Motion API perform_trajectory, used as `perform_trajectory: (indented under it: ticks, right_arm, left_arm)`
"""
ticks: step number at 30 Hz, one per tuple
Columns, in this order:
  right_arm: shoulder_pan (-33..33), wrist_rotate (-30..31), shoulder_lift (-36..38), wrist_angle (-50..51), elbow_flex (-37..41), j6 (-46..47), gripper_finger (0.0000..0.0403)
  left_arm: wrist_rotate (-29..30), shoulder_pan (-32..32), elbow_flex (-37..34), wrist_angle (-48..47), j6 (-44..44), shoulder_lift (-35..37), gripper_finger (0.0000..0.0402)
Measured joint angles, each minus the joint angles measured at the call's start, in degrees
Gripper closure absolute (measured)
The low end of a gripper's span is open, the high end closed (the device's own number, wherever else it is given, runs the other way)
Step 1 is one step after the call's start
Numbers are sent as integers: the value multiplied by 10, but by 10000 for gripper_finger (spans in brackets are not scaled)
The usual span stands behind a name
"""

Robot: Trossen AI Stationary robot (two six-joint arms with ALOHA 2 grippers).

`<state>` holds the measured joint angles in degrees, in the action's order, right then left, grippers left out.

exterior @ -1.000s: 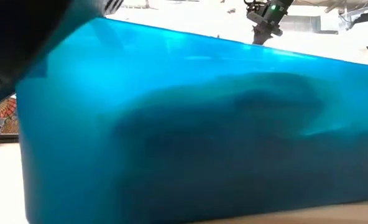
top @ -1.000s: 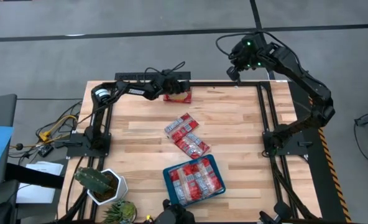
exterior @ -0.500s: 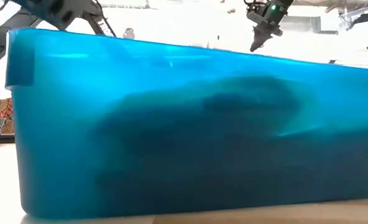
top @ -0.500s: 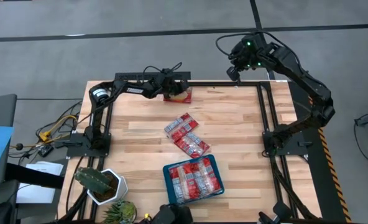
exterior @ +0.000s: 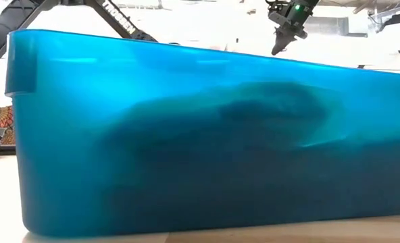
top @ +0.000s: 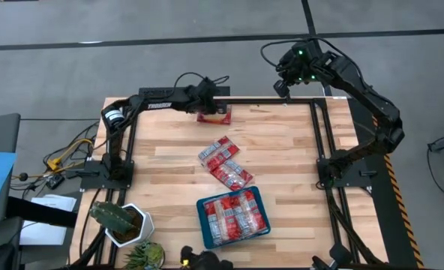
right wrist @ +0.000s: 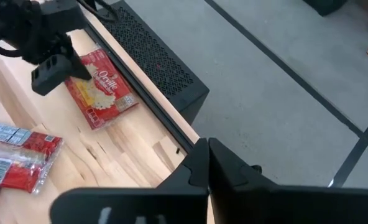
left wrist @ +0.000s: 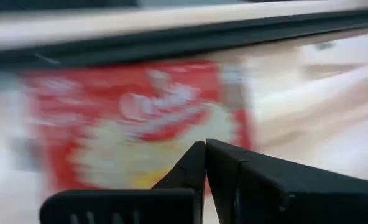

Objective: Sort popcorn bags into baskets
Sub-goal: Move the popcorn bags to middle of the table

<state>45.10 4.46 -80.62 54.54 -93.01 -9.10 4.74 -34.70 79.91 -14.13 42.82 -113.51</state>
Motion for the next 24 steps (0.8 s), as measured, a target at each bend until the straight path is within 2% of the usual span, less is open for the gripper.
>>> perform_trajectory:
  ticks: [3, 6, 8, 16, 24]
  right_arm:
    - [0, 0, 0, 0, 0, 0, 380]
    - [0, 0, 0, 1, 0, 0, 380]
    - [-1, 0, 0, 1, 0, 0, 385]
    - [-14, -1, 1, 5, 0, 0, 386]
    - [-20, -1, 1, 5, 0, 1, 387]
  left_arm:
    - [72, 8, 10, -42, -79, -8, 401]
    - [94, 8, 6, -48, -118, -10, 401]
    - [90, 8, 6, -40, -133, -20, 401]
    - [53, 14, 5, -130, -123, -47, 401]
    - [13, 83, 5, -307, -106, -29, 401]
